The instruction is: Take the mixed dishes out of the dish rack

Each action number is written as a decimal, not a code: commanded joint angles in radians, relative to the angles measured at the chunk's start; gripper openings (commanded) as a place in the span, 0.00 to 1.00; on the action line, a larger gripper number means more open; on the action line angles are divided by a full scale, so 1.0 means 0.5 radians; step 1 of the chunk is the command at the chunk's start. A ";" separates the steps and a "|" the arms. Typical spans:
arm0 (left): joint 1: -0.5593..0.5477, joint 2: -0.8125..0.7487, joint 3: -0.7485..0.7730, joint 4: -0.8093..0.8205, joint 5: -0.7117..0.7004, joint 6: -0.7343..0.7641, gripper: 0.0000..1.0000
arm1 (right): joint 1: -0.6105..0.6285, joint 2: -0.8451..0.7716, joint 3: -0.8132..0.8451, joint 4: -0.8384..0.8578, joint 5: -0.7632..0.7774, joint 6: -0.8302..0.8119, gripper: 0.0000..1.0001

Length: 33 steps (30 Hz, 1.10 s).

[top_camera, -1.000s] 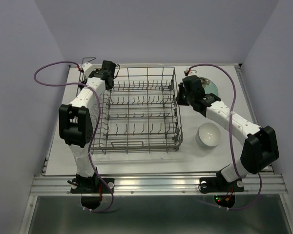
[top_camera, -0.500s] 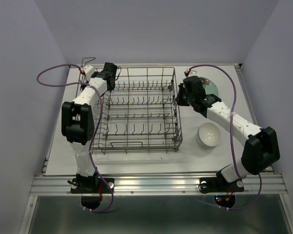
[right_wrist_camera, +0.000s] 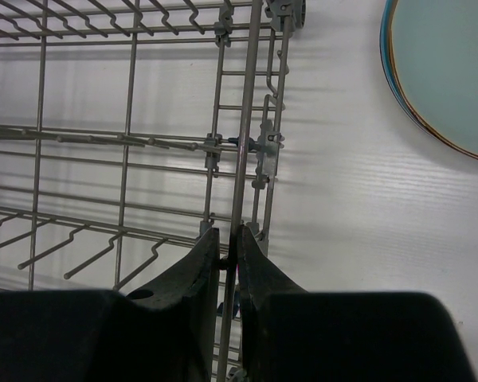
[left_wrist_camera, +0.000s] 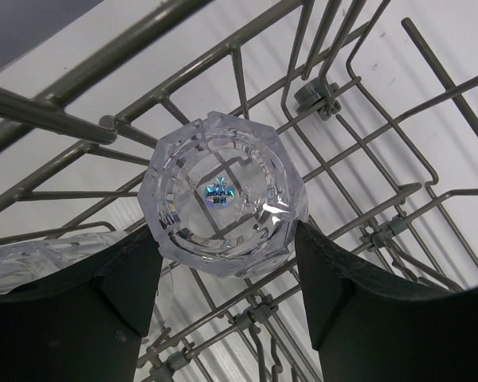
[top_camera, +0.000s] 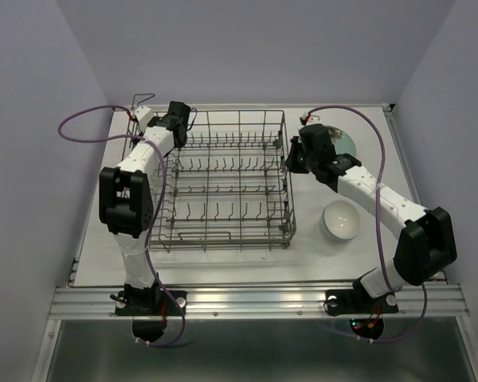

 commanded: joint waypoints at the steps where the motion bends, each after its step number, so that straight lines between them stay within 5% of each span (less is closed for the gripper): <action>1: -0.007 -0.233 0.076 -0.056 -0.120 -0.003 0.14 | 0.054 -0.045 -0.025 0.035 -0.304 -0.018 0.08; 4: -0.050 -0.273 0.138 -0.084 -0.169 0.043 0.00 | 0.054 -0.042 -0.028 0.038 -0.320 -0.024 0.03; 19: -0.222 -0.309 0.380 -0.225 -0.381 0.230 0.00 | 0.054 -0.051 -0.016 0.038 -0.298 -0.030 0.03; 24: -0.302 -0.438 0.515 -0.204 -0.311 0.340 0.00 | 0.054 -0.085 0.018 0.054 -0.304 -0.018 0.12; 28: -0.385 -0.588 0.494 0.011 -0.133 0.503 0.00 | 0.054 -0.128 0.079 0.075 -0.311 -0.003 0.32; 30: -0.415 -0.742 0.427 0.185 0.103 0.543 0.00 | 0.054 -0.174 0.152 0.075 -0.265 0.003 0.67; 33: -0.461 -1.008 0.166 0.572 0.312 0.629 0.00 | 0.054 -0.229 0.263 0.084 -0.243 -0.027 0.92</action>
